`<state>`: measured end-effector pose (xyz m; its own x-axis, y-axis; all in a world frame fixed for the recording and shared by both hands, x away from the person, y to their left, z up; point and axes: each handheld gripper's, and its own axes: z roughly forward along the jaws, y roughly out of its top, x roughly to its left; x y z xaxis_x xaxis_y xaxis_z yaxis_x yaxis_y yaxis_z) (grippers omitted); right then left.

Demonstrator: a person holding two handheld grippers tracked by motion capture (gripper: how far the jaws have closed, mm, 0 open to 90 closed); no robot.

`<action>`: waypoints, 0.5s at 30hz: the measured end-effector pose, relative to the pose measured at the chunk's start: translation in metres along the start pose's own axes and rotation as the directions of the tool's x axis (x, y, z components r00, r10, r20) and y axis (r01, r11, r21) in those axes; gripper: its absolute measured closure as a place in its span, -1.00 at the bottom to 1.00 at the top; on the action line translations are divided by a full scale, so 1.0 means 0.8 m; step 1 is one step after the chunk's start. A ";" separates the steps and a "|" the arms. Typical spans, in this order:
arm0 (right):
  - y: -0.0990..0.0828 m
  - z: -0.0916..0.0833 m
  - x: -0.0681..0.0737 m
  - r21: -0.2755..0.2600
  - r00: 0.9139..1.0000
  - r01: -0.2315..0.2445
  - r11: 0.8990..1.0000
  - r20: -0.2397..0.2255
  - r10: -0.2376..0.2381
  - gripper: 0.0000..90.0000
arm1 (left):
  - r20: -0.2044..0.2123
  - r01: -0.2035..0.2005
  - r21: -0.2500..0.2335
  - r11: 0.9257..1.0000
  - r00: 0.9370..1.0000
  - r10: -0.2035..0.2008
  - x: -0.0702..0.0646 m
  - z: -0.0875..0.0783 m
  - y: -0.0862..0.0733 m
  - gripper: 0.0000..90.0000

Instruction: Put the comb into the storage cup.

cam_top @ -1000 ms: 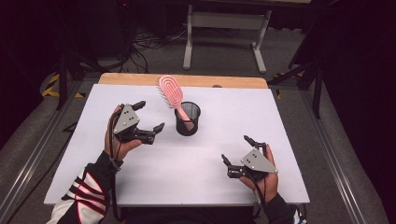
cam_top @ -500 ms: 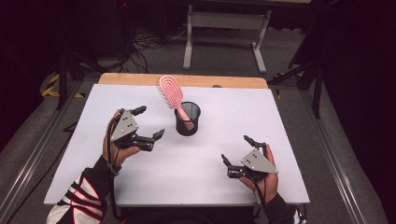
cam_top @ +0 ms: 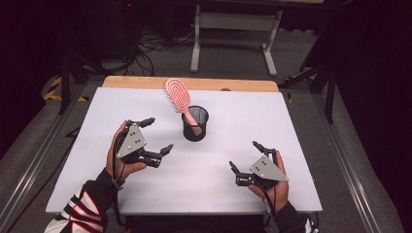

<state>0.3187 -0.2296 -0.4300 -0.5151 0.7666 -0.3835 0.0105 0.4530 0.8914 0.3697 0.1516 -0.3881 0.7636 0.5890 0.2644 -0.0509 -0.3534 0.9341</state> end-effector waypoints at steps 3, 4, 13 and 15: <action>0.001 0.000 0.001 -0.003 1.000 0.008 1.000 -0.002 -0.008 -0.86 | 0.007 -0.015 0.007 1.000 1.000 0.015 -0.007 -0.003 -0.001 -0.91; 0.001 0.000 0.001 -0.005 1.000 0.009 1.000 -0.002 -0.009 -0.86 | 0.003 -0.026 0.011 1.000 1.000 0.026 -0.009 -0.004 -0.002 -0.91; 0.003 -0.001 0.003 -0.012 1.000 -0.001 1.000 -0.013 0.001 -0.86 | 0.019 -0.052 0.036 0.998 0.998 0.052 -0.023 -0.003 -0.009 -0.91; 0.004 -0.001 0.004 -0.011 1.000 0.001 1.000 -0.015 -0.002 -0.86 | 0.018 -0.054 0.038 0.998 0.998 0.053 -0.023 -0.003 -0.011 -0.91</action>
<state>0.3161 -0.2263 -0.4283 -0.5280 0.7589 -0.3812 0.0004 0.4490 0.8935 0.3543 0.1454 -0.4008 0.7713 0.5562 0.3094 -0.0671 -0.4123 0.9086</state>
